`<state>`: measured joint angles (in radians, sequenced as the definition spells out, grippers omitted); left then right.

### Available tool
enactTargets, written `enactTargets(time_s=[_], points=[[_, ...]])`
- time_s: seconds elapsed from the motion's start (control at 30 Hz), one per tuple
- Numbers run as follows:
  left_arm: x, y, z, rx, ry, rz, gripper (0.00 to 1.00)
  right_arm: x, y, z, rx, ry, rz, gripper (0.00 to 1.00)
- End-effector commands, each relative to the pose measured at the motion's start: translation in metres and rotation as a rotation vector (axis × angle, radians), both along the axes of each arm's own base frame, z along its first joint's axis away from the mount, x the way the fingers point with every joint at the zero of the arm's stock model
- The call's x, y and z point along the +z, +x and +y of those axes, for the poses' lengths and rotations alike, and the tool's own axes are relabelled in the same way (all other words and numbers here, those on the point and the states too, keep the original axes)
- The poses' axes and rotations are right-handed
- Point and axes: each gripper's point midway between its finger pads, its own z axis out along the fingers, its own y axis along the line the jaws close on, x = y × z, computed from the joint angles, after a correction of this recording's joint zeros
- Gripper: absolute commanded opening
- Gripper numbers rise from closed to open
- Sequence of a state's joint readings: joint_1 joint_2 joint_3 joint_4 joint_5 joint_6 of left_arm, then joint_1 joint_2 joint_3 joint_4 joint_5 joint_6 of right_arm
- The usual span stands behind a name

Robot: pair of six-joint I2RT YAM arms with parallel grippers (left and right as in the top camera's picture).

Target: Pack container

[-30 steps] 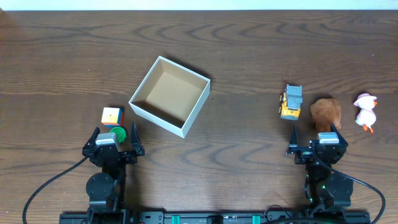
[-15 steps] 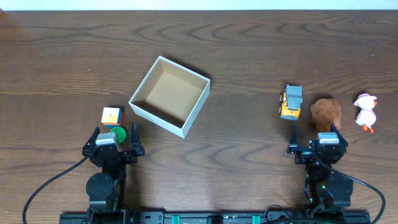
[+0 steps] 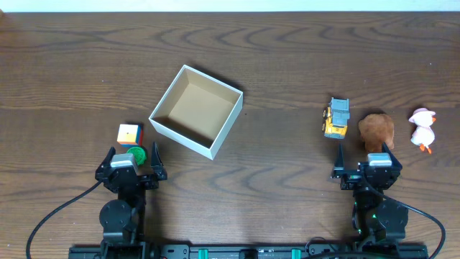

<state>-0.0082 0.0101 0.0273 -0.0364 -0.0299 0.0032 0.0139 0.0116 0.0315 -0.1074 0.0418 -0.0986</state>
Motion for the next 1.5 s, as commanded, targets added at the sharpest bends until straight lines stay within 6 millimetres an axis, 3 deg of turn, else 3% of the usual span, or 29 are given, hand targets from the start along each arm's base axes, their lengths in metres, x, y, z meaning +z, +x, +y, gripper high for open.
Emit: enactTargets(time_s=[0.0,0.37,0.6,0.83,1.0,1.17,1.47], points=[[-0.018,-0.001,0.002,0.01,0.0,0.05,0.98,-0.002,0.0,-0.004,-0.017,-0.012,0.0,0.99],[-0.017,0.0,0.002,0.009,-0.001,0.044,0.98,-0.002,0.0,-0.002,-0.012,0.04,-0.001,0.99],[0.001,-0.002,0.002,0.031,-0.186,0.007,0.98,0.001,-0.001,0.019,0.102,0.133,0.013,0.99],[0.02,-0.01,0.002,0.038,-0.184,0.095,0.98,0.018,0.0,0.027,0.14,0.161,0.076,0.99],[0.042,-0.01,-0.002,0.021,-0.187,0.183,0.98,0.04,0.013,0.036,0.195,0.134,0.147,0.99],[0.056,-0.006,-0.003,0.035,-0.186,0.333,0.98,0.056,0.035,0.045,0.242,0.132,0.324,0.99],[0.066,-0.008,-0.008,0.035,-0.197,0.605,0.98,0.057,0.06,0.048,0.268,0.098,0.755,0.99]])
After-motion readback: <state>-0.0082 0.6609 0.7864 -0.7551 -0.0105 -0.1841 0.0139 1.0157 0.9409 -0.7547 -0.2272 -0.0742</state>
